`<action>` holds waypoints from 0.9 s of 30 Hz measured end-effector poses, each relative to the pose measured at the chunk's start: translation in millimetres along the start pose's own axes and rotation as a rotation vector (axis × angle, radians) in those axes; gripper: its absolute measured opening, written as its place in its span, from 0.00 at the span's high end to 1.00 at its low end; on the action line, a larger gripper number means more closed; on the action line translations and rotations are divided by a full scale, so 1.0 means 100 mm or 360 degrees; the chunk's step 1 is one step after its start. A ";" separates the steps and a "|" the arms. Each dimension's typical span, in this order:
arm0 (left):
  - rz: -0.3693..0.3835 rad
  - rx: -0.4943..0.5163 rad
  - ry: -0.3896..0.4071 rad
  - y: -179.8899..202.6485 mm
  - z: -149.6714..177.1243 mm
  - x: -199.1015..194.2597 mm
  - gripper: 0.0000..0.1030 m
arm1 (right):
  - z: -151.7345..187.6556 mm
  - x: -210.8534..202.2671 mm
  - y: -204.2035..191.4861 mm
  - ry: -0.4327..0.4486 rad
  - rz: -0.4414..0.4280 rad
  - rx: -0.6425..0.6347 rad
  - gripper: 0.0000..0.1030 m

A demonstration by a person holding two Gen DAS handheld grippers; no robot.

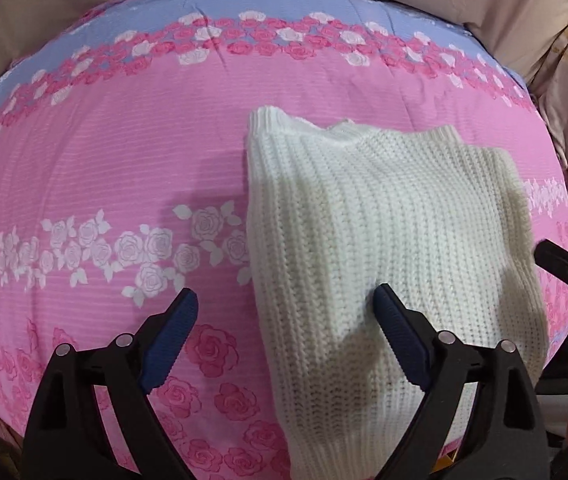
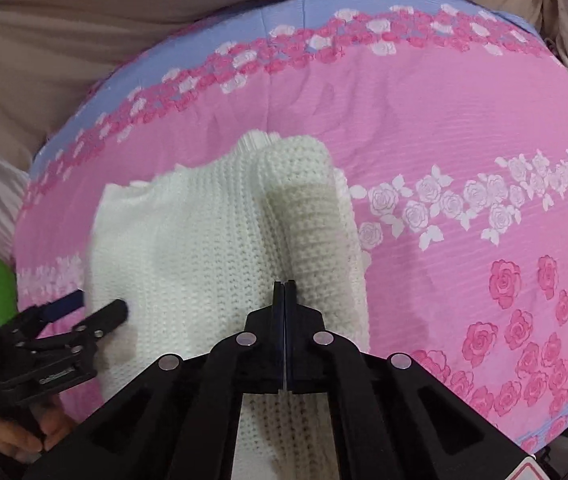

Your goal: Fold small clothes

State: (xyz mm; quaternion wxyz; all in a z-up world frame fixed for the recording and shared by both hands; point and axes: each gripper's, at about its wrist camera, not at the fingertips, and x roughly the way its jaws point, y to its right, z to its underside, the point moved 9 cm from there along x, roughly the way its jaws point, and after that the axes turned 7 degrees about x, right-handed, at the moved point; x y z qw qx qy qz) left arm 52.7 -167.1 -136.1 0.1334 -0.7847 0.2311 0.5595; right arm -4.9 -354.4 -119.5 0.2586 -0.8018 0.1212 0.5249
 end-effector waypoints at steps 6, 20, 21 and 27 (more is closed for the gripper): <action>0.0005 0.0004 -0.0024 0.05 0.12 -0.06 0.16 | 0.42 0.13 0.17 -0.0114 0.0106 -0.0061 1.00; 0.0045 0.0016 -0.0034 0.10 0.24 -0.16 0.15 | 0.48 -0.15 0.24 -0.0037 0.0104 0.0037 0.57; 0.0073 0.0019 -0.0038 0.12 0.26 -0.17 0.15 | 0.51 -0.09 0.24 -0.0045 0.0092 0.0030 0.56; 0.0067 0.0185 -0.0024 0.26 0.37 -0.24 0.14 | 0.25 -0.26 0.15 0.0075 -0.0045 0.0061 0.86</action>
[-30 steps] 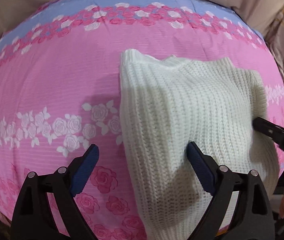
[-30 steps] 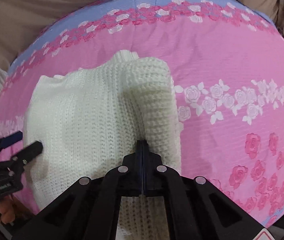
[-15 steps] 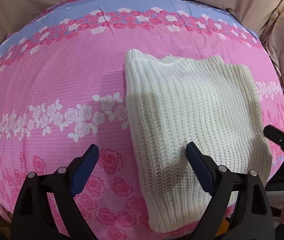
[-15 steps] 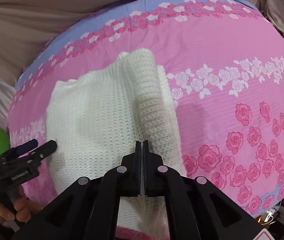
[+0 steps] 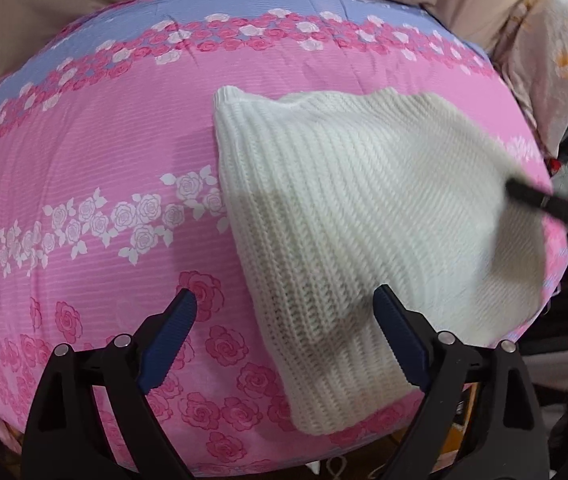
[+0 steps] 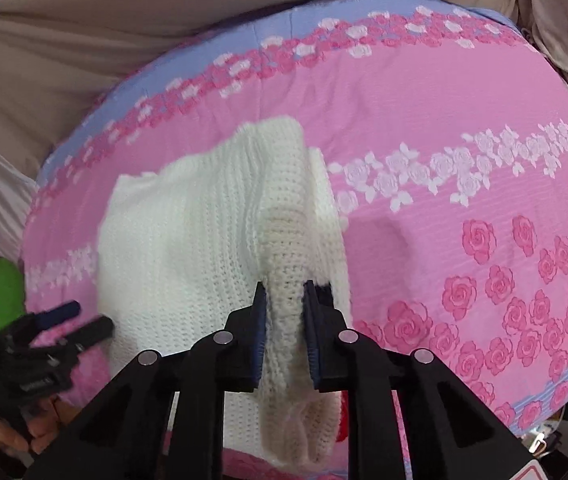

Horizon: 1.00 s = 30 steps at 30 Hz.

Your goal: Fold small clothes

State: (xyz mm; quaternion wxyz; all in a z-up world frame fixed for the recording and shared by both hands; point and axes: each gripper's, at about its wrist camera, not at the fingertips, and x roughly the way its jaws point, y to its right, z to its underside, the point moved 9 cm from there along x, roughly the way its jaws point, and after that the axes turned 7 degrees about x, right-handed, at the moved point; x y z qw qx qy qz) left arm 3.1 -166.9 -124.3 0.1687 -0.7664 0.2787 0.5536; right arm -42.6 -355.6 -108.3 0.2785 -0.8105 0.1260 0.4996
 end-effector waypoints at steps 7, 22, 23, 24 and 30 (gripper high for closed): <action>0.0066 -0.0081 -0.0060 -0.02 0.05 0.17 0.14 | 0.12 0.47 0.34 -0.0170 0.0089 0.0041 0.81; 0.0638 -0.0643 0.0032 -0.06 -0.26 0.64 0.05 | 0.26 0.67 0.33 -0.0241 -0.0361 0.0420 0.16; 0.0641 -0.0640 0.0033 -0.04 -0.28 0.64 0.09 | 0.25 0.68 0.30 -0.0223 -0.0382 0.0418 0.15; 0.0667 -0.0635 0.0021 0.01 -0.30 0.64 0.11 | 0.24 0.70 0.27 -0.0215 -0.0378 0.0400 0.15; 0.0585 -0.0446 -0.0002 0.15 -0.44 0.41 0.48 | 0.18 0.70 0.14 -0.0241 -0.0456 0.0409 0.62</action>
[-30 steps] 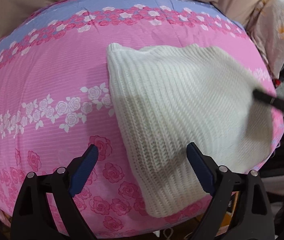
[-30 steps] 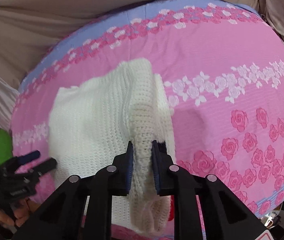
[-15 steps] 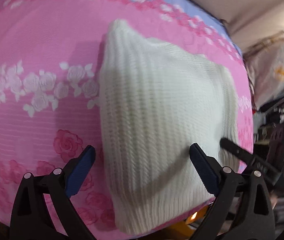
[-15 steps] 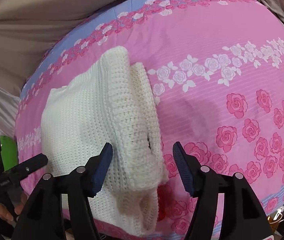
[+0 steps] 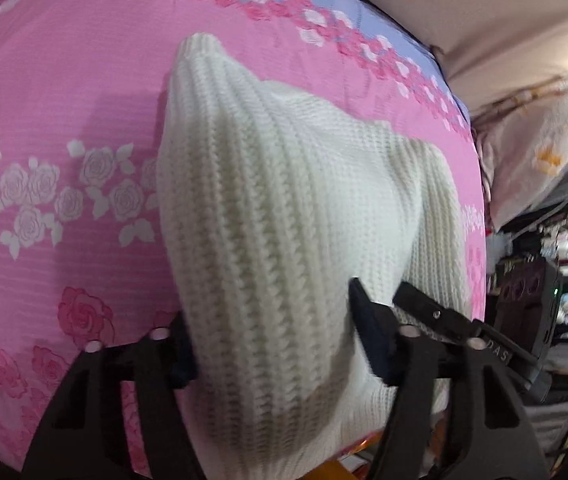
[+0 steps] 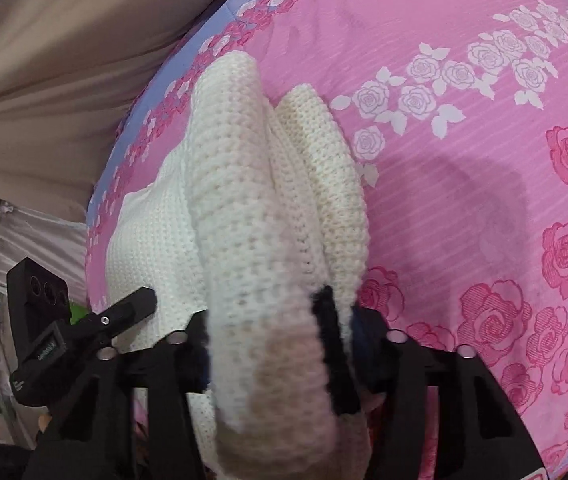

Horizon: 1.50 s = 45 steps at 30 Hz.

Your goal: Fold small clothes

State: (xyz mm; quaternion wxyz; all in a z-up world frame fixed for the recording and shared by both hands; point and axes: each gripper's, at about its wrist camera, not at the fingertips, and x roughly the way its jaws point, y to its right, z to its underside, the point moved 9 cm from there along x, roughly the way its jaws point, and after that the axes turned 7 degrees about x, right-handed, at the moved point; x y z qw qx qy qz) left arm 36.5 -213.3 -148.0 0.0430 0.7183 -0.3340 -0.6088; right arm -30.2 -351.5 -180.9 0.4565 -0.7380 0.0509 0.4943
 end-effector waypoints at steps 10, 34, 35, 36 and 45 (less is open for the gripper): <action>0.0217 0.0422 0.0125 1.08 -0.22 -0.85 0.58 | 0.02 -0.94 -0.47 0.0256 -0.0002 -0.0105 0.69; -0.0186 0.0159 0.0544 -1.15 -0.71 -1.60 0.38 | -0.06 -0.81 -2.48 0.0603 -0.0327 -0.0684 0.51; -0.0270 0.0051 0.0465 -1.45 -0.55 -1.39 0.42 | -0.10 -0.41 -2.23 0.0538 -0.0227 -0.0622 0.51; -0.0311 -0.0010 0.0422 -1.61 -0.43 -1.31 0.43 | -0.12 -0.17 -2.04 0.0488 -0.0114 -0.0562 0.51; -0.0259 -0.0150 0.0424 -1.82 -0.05 -1.18 0.30 | 0.13 0.19 -1.51 0.0257 -0.0014 -0.0439 0.41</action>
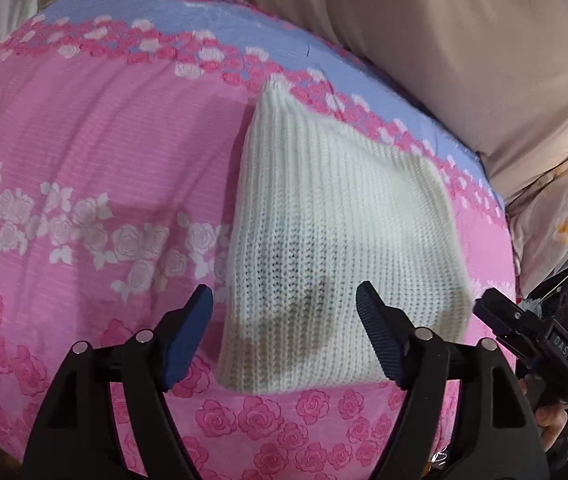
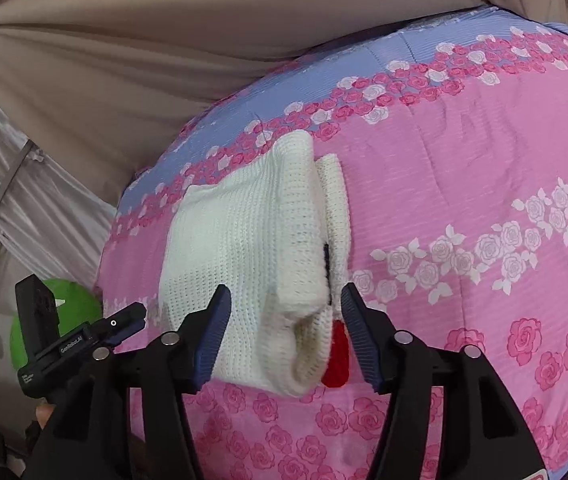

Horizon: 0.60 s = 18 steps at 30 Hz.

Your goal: Fold small clothes

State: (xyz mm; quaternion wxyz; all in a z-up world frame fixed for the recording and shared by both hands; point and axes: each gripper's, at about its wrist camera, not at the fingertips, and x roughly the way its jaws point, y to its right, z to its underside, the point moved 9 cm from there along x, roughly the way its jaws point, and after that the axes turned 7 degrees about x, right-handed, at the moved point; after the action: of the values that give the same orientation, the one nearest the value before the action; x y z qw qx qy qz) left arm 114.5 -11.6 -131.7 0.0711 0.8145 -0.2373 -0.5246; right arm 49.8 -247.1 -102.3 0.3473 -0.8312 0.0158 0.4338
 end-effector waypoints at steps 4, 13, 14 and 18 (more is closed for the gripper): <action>0.0047 -0.0092 -0.0139 -0.03 0.14 0.31 0.33 | 0.09 0.40 0.06 -0.0121 0.0130 0.0018 0.41; 0.0206 -0.0060 -0.0126 0.20 0.00 -0.02 0.76 | 0.06 0.62 0.06 -0.0187 0.0082 0.0077 0.81; 0.0199 -0.0023 -0.0106 0.25 -0.03 -0.12 0.76 | 0.00 0.52 -0.05 -0.0157 0.0049 0.0060 0.82; 0.0029 0.0091 -0.0196 0.19 0.15 -0.01 0.73 | -0.11 0.05 -0.41 -0.0026 0.0058 -0.0174 0.81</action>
State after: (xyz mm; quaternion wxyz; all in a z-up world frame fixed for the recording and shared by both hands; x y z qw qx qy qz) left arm 94.7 -25.5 -130.7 0.0378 0.7801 -0.2636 -0.5661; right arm 74.4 -221.0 -78.4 0.2935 -0.8449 0.0043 0.4471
